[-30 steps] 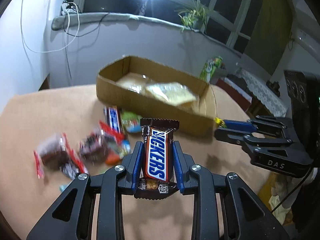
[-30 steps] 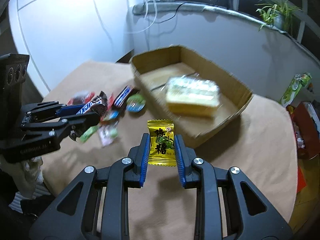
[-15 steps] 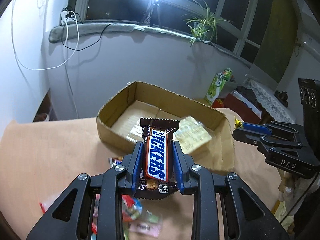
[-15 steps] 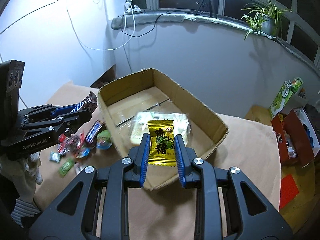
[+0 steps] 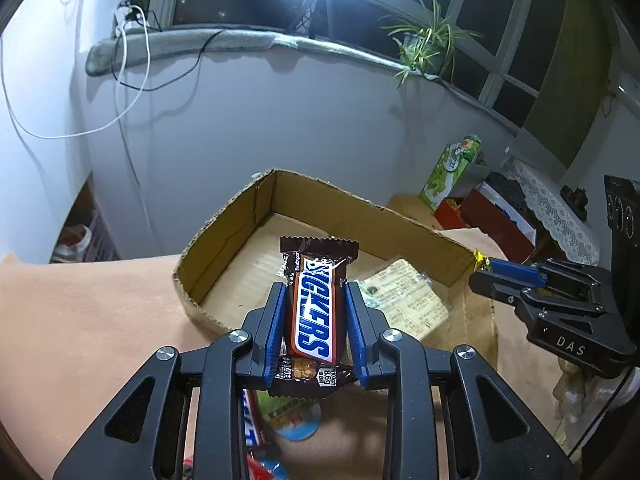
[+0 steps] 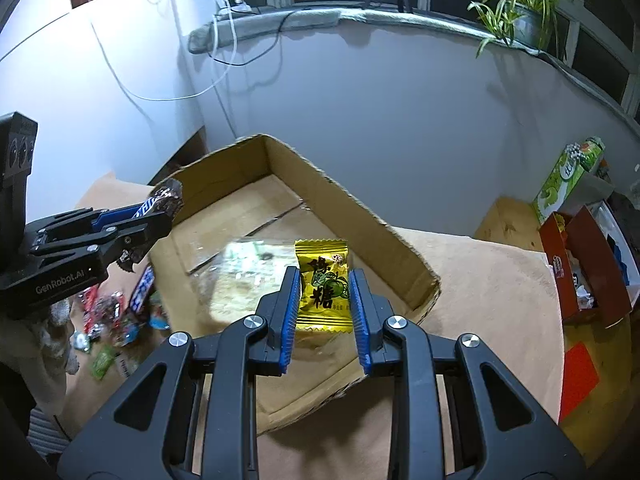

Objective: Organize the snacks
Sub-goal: 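Carry the Snickers bar and yellow packet over the box with both grippers, then open both grippers to drop the Snickers bar and yellow packet into the box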

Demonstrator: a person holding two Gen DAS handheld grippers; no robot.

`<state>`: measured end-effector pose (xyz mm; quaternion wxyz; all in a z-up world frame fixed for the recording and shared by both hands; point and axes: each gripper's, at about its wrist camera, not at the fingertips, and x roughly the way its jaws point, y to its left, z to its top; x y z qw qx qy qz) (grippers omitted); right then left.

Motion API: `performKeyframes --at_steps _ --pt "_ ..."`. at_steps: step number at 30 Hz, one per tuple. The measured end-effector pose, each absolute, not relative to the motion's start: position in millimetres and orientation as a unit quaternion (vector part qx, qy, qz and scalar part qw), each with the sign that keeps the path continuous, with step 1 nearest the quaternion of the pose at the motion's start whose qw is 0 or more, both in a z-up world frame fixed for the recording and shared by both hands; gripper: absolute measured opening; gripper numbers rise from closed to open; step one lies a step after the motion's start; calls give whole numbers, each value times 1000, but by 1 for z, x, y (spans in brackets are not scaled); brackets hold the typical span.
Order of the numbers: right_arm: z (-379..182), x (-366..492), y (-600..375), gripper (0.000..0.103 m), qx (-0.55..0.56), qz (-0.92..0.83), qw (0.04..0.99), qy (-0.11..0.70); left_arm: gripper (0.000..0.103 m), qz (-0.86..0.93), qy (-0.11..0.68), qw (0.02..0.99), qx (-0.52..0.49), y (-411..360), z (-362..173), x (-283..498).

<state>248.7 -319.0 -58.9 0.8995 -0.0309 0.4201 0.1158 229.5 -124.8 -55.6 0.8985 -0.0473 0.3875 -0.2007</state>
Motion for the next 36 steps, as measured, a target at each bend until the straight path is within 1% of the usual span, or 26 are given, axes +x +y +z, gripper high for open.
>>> performKeyframes --at_steps 9,20,21,23,24,25,36 --pt "-74 263 -321 26 -31 106 895 433 27 -185 402 896 -32 -134 -69 247" --pt "-76 265 -321 26 -33 100 893 437 27 -189 410 892 -29 -138 -73 253" --pt "-76 265 -321 27 -34 99 894 436 28 -190 410 892 -27 -139 -73 252" --pt "-75 265 -320 34 -34 98 895 434 31 -186 408 893 -25 -139 -72 251" --pt "-74 264 -320 39 -34 97 896 432 33 -187 406 894 -26 -139 -71 251" --pt "-74 263 -320 41 -35 96 897 431 33 -187 404 895 -27 -139 -70 250" --pt "-58 246 -315 41 -37 106 901 420 34 -186 389 902 -38 -129 -55 239"
